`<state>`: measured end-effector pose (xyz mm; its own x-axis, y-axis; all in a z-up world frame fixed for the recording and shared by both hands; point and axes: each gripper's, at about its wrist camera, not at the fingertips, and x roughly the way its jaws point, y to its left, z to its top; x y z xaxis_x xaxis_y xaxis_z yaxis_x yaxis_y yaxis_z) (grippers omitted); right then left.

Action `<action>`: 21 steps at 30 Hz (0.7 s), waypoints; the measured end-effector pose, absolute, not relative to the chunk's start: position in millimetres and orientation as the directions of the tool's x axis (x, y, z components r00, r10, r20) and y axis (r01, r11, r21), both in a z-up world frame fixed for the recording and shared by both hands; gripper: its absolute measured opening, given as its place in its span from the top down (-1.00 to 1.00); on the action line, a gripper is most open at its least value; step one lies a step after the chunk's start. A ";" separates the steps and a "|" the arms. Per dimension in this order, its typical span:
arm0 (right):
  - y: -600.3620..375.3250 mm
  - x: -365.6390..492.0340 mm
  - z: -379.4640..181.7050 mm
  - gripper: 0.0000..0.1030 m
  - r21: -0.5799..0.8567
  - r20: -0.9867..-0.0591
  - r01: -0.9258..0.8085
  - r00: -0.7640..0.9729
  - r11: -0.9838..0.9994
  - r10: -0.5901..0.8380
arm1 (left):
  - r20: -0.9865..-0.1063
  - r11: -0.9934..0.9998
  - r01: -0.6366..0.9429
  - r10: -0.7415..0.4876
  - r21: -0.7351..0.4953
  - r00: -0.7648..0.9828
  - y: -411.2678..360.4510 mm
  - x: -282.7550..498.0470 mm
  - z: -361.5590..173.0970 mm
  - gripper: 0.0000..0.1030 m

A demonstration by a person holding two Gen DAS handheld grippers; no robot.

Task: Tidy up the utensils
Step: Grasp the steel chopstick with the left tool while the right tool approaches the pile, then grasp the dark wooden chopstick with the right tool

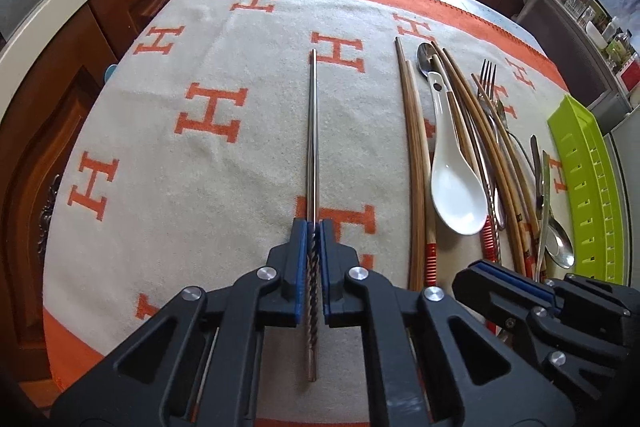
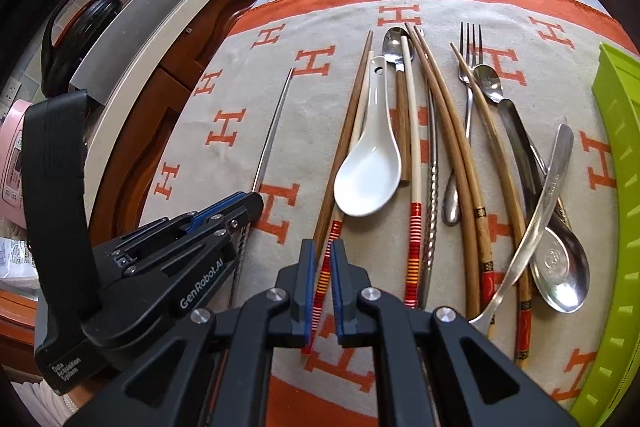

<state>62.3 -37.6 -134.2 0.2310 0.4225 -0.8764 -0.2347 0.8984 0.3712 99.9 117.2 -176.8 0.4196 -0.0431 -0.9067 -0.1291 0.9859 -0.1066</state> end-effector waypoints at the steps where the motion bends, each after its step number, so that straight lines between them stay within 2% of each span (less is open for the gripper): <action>1: -35.4 63.0 -135.7 0.86 0.371 -0.877 -0.237 0.229 0.898 0.423 | -0.907 0.985 -0.130 -0.048 -0.112 0.419 119.3 98.4 -176.6 0.92; 13: -22.0 75.3 -154.0 0.84 0.339 -0.896 -0.212 0.225 0.917 0.383 | -0.891 0.972 -0.170 -0.072 -0.164 0.449 149.3 83.7 -164.0 0.92; 19: -8.9 80.3 -151.0 0.81 0.238 -0.912 -0.233 0.281 0.943 0.300 | -0.888 0.967 -0.176 -0.086 -0.183 0.451 156.8 80.2 -162.8 0.92; 21: -1.6 81.6 -150.3 0.74 0.193 -0.915 -0.250 0.304 0.949 0.266 | -0.887 0.967 -0.177 -0.088 -0.186 0.453 158.2 79.8 -161.9 0.92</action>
<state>81.6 -1.6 -150.3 0.3041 0.2657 -0.9148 -0.2497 0.9490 0.1926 79.8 158.2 -162.0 0.4533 -0.0881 -0.8870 -0.1765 0.9665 -0.1862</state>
